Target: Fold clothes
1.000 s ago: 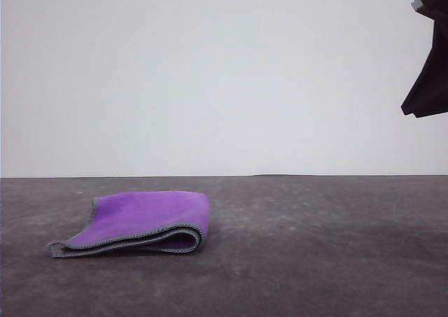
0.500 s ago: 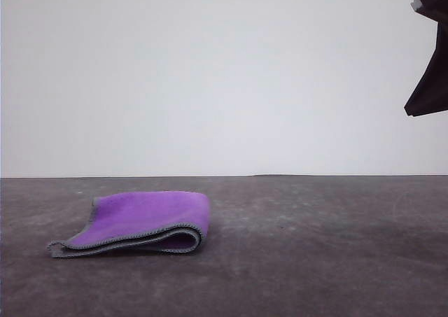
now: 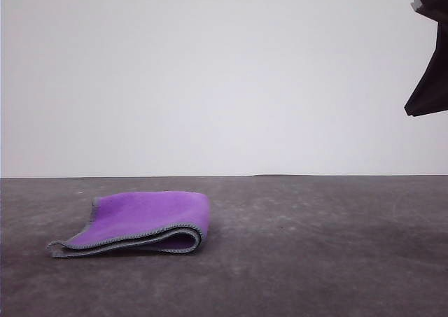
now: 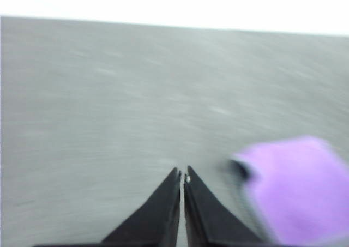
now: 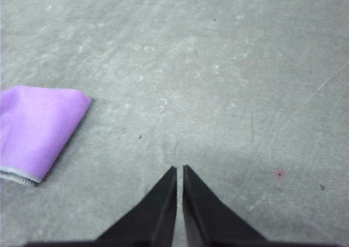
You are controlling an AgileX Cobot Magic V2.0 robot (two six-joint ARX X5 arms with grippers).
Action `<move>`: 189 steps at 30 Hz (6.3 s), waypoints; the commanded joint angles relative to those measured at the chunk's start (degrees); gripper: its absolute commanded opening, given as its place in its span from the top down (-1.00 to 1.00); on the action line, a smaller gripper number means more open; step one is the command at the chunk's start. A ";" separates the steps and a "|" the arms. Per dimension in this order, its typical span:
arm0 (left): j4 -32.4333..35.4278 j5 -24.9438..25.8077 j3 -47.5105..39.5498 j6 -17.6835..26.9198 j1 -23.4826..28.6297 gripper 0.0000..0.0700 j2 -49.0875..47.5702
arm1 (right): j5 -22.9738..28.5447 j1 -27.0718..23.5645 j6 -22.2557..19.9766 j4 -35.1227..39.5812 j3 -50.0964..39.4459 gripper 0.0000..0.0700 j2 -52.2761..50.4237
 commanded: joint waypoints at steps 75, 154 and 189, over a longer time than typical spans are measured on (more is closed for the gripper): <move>1.10 -1.46 -6.23 2.07 3.06 1.00 -5.07 | -0.42 -25.90 -11.76 3.75 -22.95 0.95 -37.97; 1.10 -1.46 -6.23 2.07 3.06 1.00 -5.07 | -0.42 -25.90 -11.77 3.76 -22.95 0.95 -37.97; 1.10 -1.46 -6.23 2.07 3.06 1.00 -5.07 | -0.42 -25.90 -11.76 3.76 -22.95 0.95 -37.97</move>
